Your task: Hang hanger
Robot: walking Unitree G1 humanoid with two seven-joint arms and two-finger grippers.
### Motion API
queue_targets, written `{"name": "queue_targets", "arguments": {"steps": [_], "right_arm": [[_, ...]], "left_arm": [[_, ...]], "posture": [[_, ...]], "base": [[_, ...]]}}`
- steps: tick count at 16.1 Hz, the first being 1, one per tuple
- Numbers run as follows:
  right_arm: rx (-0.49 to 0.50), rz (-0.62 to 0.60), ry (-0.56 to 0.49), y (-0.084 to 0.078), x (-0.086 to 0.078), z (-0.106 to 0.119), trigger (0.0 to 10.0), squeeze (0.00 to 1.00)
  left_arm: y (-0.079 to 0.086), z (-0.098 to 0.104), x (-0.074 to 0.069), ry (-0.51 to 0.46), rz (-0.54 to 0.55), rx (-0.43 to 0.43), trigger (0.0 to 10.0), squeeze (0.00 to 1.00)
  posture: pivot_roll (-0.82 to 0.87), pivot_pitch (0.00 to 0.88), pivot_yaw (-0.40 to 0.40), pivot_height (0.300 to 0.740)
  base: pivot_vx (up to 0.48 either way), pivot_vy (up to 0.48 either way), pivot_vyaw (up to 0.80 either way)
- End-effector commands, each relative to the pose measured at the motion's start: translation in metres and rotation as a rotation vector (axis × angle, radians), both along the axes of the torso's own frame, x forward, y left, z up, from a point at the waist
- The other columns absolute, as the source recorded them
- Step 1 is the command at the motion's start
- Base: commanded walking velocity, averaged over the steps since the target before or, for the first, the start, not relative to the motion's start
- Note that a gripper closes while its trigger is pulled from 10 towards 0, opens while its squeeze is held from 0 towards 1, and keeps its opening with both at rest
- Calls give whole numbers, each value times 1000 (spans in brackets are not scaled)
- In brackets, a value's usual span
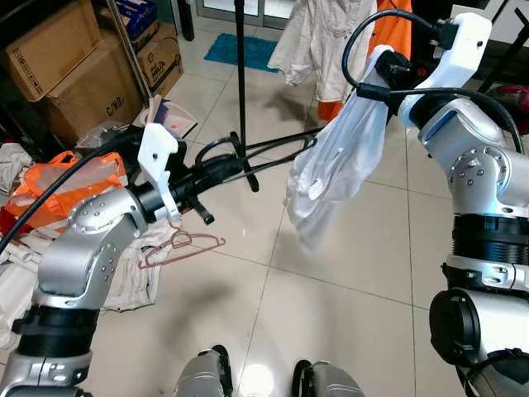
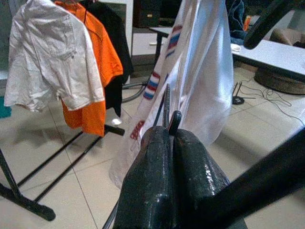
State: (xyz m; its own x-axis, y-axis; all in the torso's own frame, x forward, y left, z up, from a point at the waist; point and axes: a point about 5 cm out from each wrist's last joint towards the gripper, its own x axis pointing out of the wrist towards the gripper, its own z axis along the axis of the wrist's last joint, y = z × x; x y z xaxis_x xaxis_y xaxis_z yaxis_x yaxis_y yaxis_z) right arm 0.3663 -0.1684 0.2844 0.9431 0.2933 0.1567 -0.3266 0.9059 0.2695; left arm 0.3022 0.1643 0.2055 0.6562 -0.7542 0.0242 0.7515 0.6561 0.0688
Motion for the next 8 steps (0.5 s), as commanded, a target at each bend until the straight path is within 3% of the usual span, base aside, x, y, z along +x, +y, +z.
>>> {"name": "queue_targets", "arguments": {"steps": [1, 4, 8], "right_arm": [[-12, 24, -12, 4, -5, -1, 10000, 0], [-43, 16, 17, 5, -5, -12, 10000, 0], [-112, -55, 31, 2, 2, -29, 10000, 0]], "left_arm": [[-3, 4, 2, -27, 6, 6, 10000, 0], [-9, 16, 7, -63, 36, -51, 10000, 0], [-36, 22, -4, -68, -48, -105, 10000, 0]], "posture": [[-78, 159, -31, 740], [-82, 156, -31, 740], [-80, 149, -34, 740]], "base": [[0, 0, 0], [0, 0, 0], [0, 0, 0]]}}
